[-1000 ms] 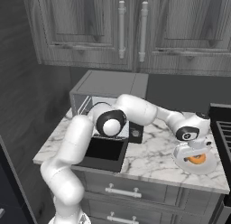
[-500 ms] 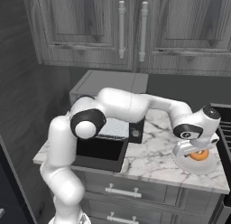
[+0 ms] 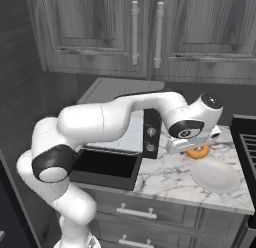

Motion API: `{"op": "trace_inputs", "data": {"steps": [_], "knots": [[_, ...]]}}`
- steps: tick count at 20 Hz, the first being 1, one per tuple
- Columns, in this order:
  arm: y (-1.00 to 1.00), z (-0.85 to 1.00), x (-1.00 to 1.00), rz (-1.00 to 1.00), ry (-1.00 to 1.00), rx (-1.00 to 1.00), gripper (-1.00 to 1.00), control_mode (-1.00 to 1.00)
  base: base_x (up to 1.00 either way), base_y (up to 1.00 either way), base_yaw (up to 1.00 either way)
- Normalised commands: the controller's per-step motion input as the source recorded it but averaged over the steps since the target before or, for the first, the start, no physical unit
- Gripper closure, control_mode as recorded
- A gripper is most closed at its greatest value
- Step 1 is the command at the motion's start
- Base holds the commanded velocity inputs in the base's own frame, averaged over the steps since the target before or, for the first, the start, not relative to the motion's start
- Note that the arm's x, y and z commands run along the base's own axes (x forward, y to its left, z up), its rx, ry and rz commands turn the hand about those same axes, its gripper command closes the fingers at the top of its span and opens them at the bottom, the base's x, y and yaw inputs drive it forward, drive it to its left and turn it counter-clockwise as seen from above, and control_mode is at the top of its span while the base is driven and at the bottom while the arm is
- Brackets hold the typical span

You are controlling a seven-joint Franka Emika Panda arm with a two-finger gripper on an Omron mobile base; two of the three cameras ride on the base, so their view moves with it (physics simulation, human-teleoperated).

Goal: Pick up the bagel from the plate, place it on the toaster oven rack, close the door, and set the timer.

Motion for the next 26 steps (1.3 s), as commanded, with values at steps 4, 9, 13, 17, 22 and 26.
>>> {"op": "trace_inputs", "data": {"steps": [4,9,13,17,22,26], "knots": [[1.0,0.72,-0.34,0.0,0.0,0.0,1.0,-1.0,0.0,0.0,0.0],[1.0,0.38,-0.35,0.0,0.0,0.0,1.0,-1.0,0.0,0.0,0.0],[1.0,0.19,-0.24,0.0,0.03,0.01,1.0,-1.0,0.0,0.0,0.0],[1.0,0.18,-0.02,0.0,0.06,0.03,1.0,-1.0,0.0,0.0,0.0],[0.75,0.1,0.0,0.0,0.06,0.09,1.0,-1.0,0.0,0.0,0.0],[0.43,-0.01,0.04,0.0,0.03,0.12,1.0,-1.0,0.0,0.0,0.0]]}}
